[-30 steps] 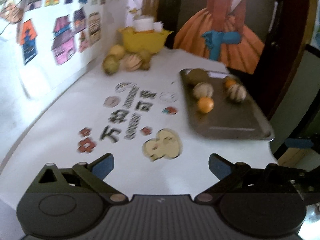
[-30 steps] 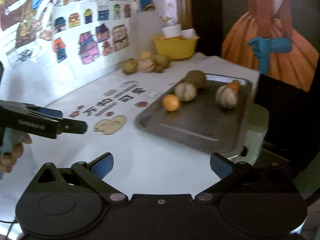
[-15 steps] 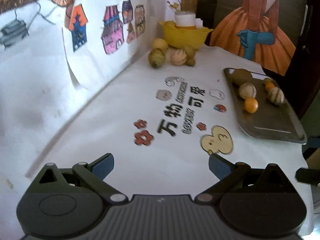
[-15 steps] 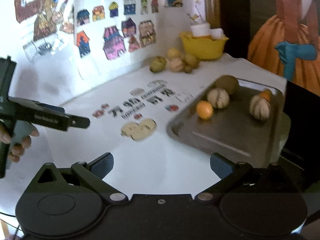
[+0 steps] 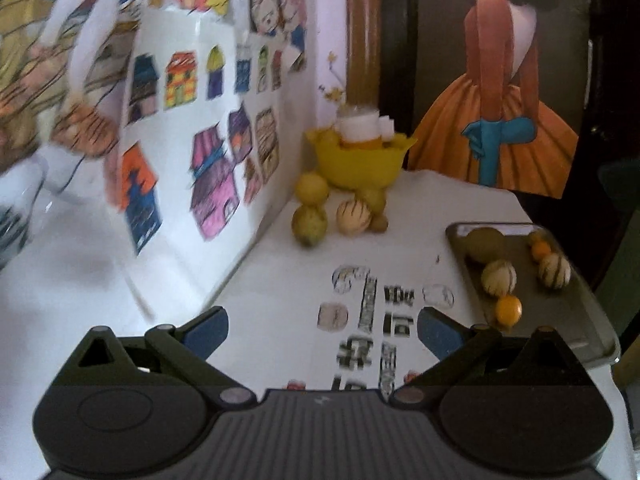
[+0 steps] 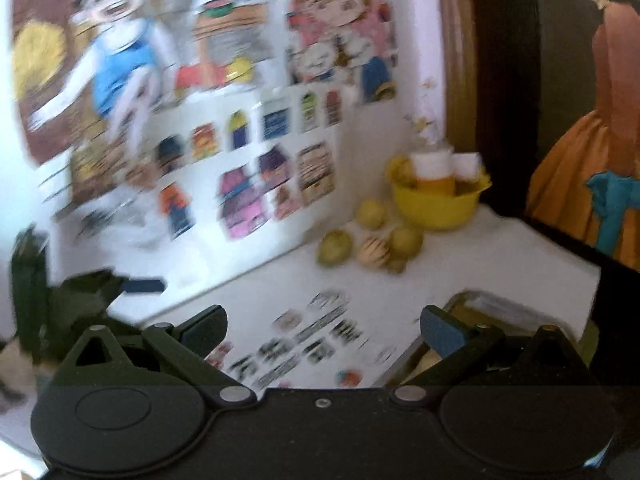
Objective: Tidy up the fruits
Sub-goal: 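Move both open tools toward the fruits beside the yellow bowl, then grasp an elongated mottled pear with the left tool while the right tool grasps a round green pear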
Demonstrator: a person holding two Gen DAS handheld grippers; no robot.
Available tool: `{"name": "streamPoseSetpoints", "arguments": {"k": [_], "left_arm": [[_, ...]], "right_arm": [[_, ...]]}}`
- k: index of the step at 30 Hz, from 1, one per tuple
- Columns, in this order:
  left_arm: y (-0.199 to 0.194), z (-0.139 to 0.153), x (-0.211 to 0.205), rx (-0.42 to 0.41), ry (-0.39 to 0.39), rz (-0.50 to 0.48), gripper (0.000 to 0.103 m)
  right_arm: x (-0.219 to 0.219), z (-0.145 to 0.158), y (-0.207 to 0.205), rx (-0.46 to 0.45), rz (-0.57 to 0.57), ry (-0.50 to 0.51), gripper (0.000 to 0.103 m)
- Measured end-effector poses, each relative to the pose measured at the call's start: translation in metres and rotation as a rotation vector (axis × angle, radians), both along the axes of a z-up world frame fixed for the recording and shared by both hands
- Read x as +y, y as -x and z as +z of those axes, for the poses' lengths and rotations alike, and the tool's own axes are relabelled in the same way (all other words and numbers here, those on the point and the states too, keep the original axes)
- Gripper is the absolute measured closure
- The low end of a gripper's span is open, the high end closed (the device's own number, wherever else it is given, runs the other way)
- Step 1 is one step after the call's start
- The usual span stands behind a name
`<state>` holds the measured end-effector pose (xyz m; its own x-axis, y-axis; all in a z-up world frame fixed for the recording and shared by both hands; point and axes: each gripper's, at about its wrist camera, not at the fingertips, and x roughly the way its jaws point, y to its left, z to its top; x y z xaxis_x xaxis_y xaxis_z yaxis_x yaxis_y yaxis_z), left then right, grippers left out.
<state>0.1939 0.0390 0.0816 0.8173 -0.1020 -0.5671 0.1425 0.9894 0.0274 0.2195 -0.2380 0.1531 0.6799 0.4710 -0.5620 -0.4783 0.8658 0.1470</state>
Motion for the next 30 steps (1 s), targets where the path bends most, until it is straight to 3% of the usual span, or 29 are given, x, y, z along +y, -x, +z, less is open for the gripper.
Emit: {"name": "streamPoseSetpoints", "arguments": {"k": [9, 15, 23, 30], "left_arm": [[-0.068, -0.018, -0.012, -0.039, -0.066, 0.000, 0.000], [-0.111, -0.041, -0.024, -0.050, -0.129, -0.017, 0.000], [-0.157, -0.070, -0.032, -0.068, -0.225, -0.046, 0.001], [-0.180, -0.087, -0.038, -0.077, -0.253, -0.078, 0.003]], "right_arm": [[-0.003, -0.008, -0.116, 0.167, -0.134, -0.071, 0.001], [0.006, -0.044, -0.184, 0.243, -0.220, -0.084, 0.001], [0.018, -0.095, -0.244, 0.309, -0.276, -0.127, 0.001], [0.029, -0.127, -0.279, 0.336, -0.305, -0.170, 0.001]]}}
